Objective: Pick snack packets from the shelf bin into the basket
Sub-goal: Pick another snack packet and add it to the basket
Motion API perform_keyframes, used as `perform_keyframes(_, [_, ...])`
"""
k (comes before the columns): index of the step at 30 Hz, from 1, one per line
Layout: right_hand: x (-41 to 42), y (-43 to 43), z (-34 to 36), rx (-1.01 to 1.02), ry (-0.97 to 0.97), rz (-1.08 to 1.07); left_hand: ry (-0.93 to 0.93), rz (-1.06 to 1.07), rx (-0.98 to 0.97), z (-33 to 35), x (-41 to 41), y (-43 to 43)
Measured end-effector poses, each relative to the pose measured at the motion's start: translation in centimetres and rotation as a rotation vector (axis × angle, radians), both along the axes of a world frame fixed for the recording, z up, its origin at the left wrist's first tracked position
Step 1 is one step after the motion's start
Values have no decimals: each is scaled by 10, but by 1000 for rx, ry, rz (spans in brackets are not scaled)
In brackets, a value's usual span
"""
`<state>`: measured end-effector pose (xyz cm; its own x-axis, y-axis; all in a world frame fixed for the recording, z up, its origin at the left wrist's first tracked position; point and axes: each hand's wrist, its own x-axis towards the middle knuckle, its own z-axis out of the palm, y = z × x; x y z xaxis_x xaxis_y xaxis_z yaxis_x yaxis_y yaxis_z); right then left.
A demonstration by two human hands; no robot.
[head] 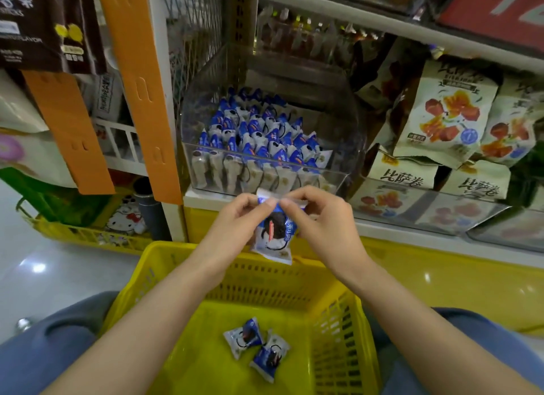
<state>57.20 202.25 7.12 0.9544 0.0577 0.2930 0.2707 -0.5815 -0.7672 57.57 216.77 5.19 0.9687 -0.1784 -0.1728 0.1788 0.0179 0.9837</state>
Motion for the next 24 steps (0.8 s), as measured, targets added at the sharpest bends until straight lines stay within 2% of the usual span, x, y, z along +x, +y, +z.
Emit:
perform_keyframes(2, [2,-4,5,208,90,-69,31,-44,4,2,-1,1])
perform_keyframes(5, [3,-10,11,525,286,-119,-11,33,-94,6,-2,1])
perform_keyframes(8, [0,-13,12,694,487,-94,-60,160,-82,7,0,6])
perform_keyframes(10, [-2,-14,9,607,560,-39,-135,243,-4,3,2,9])
perform_keyframes(14, [-8,-10,4,214,612,126,-170,278,59,0,1,7])
perform_keyframes(16, [-9,-11,1,215,635,166,-122,252,11,-1,1,6])
perform_keyframes(19, [-8,-14,4,369,677,122,-97,213,-90,0,0,3])
perform_keyframes(21, [-8,-13,4,379,690,115,-112,208,-109,0,0,3])
perform_keyframes(24, [-10,-12,2,7,497,120,-167,218,6,2,-2,5])
